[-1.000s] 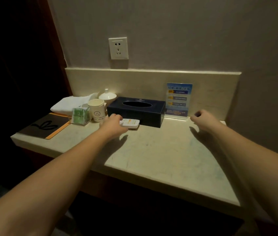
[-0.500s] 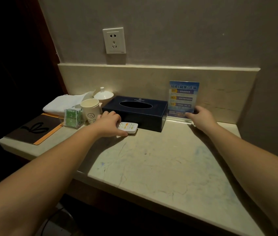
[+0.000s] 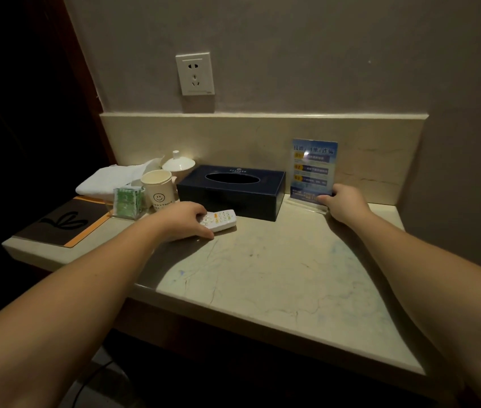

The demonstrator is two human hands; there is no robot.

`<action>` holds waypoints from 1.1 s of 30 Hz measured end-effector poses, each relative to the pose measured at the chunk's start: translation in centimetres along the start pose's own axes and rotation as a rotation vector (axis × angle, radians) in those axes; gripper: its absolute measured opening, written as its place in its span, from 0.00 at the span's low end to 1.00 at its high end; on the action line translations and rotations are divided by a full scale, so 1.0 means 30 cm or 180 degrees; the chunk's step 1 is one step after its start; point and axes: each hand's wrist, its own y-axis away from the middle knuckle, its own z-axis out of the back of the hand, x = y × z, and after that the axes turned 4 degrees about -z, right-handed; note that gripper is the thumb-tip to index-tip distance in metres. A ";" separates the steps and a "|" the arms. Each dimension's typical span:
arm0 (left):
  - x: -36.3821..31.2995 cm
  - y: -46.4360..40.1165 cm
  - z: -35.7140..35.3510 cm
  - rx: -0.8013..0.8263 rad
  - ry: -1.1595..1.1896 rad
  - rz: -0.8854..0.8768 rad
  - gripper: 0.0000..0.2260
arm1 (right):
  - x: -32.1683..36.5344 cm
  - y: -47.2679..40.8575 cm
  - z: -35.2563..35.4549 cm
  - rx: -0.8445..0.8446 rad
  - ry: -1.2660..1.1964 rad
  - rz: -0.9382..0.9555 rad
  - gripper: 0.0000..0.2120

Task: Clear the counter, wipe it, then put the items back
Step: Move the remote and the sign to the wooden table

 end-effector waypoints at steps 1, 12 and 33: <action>0.000 0.012 0.001 -0.0032 0.0094 0.0012 0.29 | 0.002 0.019 0.008 -0.0033 -0.0021 0.0007 0.10; -0.063 0.307 0.057 -0.0792 0.1435 0.0211 0.23 | 0.089 0.316 0.164 -0.0280 -0.0568 0.0120 0.11; -0.278 1.153 -0.213 -0.0612 0.3510 0.0023 0.30 | -0.071 1.396 0.200 -0.0078 -0.0986 -0.0216 0.01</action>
